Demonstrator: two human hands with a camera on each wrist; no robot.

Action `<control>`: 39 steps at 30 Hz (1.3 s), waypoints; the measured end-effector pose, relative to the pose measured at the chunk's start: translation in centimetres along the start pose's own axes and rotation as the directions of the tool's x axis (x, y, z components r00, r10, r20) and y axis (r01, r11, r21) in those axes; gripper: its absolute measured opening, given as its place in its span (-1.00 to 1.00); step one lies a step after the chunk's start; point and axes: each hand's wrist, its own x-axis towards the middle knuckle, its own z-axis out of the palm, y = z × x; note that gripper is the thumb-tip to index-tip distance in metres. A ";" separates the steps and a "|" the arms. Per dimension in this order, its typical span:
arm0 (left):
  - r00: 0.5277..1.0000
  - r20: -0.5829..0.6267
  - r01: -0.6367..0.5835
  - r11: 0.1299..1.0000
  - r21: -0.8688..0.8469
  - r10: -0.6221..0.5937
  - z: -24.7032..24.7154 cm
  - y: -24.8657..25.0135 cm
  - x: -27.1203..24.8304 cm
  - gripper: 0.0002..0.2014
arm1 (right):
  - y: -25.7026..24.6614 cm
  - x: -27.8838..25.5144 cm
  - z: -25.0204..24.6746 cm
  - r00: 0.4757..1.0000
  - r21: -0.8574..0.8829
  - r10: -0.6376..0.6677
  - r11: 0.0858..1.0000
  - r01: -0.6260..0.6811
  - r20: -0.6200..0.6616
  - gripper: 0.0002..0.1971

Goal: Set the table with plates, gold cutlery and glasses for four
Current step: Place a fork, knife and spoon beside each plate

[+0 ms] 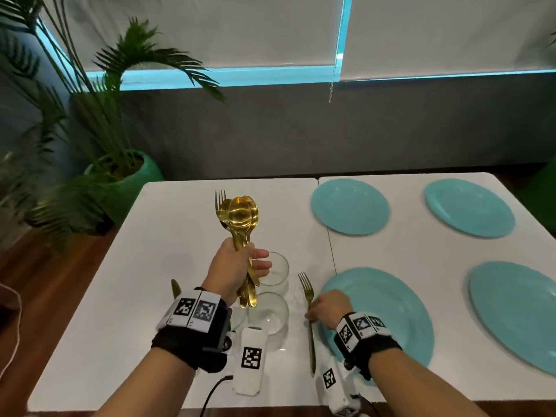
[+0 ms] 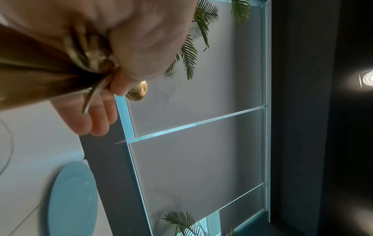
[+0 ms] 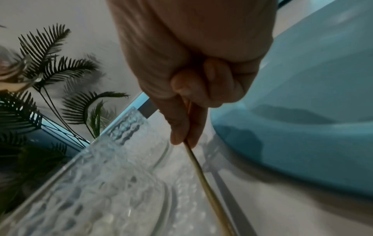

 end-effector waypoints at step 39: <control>1.000 0.005 0.019 0.998 0.052 -0.019 1.3 -1.1 -0.4 -0.89 | -0.4 -0.3 0.8 0.988 -0.213 0.028 0.975 -0.060 -0.150 -0.78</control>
